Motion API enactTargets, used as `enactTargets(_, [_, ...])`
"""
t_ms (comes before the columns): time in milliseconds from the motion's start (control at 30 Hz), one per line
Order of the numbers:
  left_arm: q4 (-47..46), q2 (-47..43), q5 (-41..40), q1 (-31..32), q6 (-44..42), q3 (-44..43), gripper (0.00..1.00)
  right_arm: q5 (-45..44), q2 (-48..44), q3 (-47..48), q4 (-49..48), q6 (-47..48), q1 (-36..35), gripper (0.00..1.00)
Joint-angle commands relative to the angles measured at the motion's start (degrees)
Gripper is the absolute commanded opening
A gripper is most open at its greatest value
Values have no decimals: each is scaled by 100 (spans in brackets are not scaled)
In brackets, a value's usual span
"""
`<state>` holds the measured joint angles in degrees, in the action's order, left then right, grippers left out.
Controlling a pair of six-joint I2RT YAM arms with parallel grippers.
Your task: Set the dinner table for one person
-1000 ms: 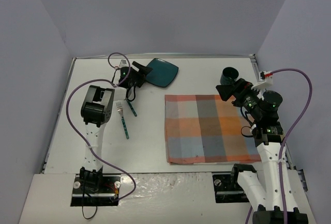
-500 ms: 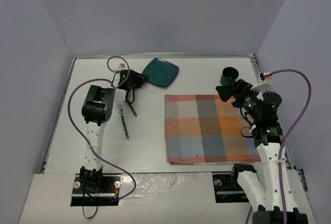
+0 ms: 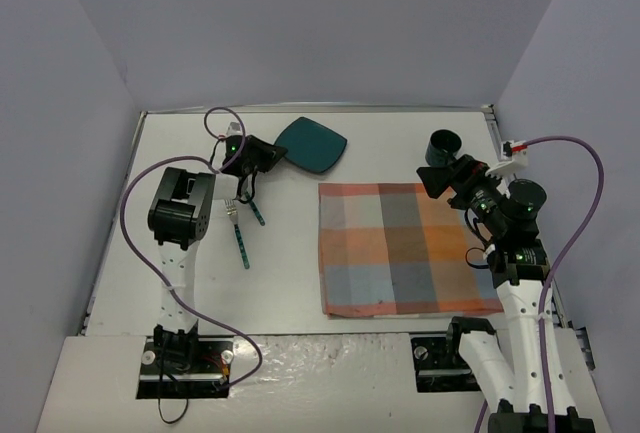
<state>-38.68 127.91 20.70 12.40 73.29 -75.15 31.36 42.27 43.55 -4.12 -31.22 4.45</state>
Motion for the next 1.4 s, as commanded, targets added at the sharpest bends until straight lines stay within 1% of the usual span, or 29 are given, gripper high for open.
enactTargets(0, [-1029, -984, 733, -27, 262, -112, 0, 116, -59, 192, -479, 12, -30, 100])
enactTargets(133, [-1459, -1149, 1126, -27, 532, 40, 0, 160, -68, 249, -468, 2, -24, 100])
enactTargets(333, [-1490, -1546, 1626, 76, 543, 279, 0, 190, -85, 331, -461, -22, -38, 100])
enactTargets(467, [-1358, -1814, 1949, 341, 414, 487, 0, 241, -101, 402, -449, -51, -37, 100])
enactTargets(600, [-1204, -1962, 2253, 870, 212, 588, 0, 309, -122, 514, -405, -94, -40, 100])
enactTargets(700, [-1175, -1996, 2329, 1338, 92, 643, 0, 362, -151, 622, -356, -102, -33, 100])
enactTargets(833, [-1157, -1944, 2351, 1900, -4, 658, 0, 371, -219, 759, -234, -91, -40, 100])
enactTargets(1033, [-1236, -1604, 2427, 2487, -24, 389, 0, 354, -331, 829, -75, -53, -41, 100])
enactTargets(1200, [-1271, -1328, 2376, 2849, -122, 215, 0, 324, -410, 831, 50, 11, -43, 100])
enactTargets(1367, [-1300, -1037, 2237, 3046, -181, 106, 0, 316, -432, 811, 116, 39, -49, 100])
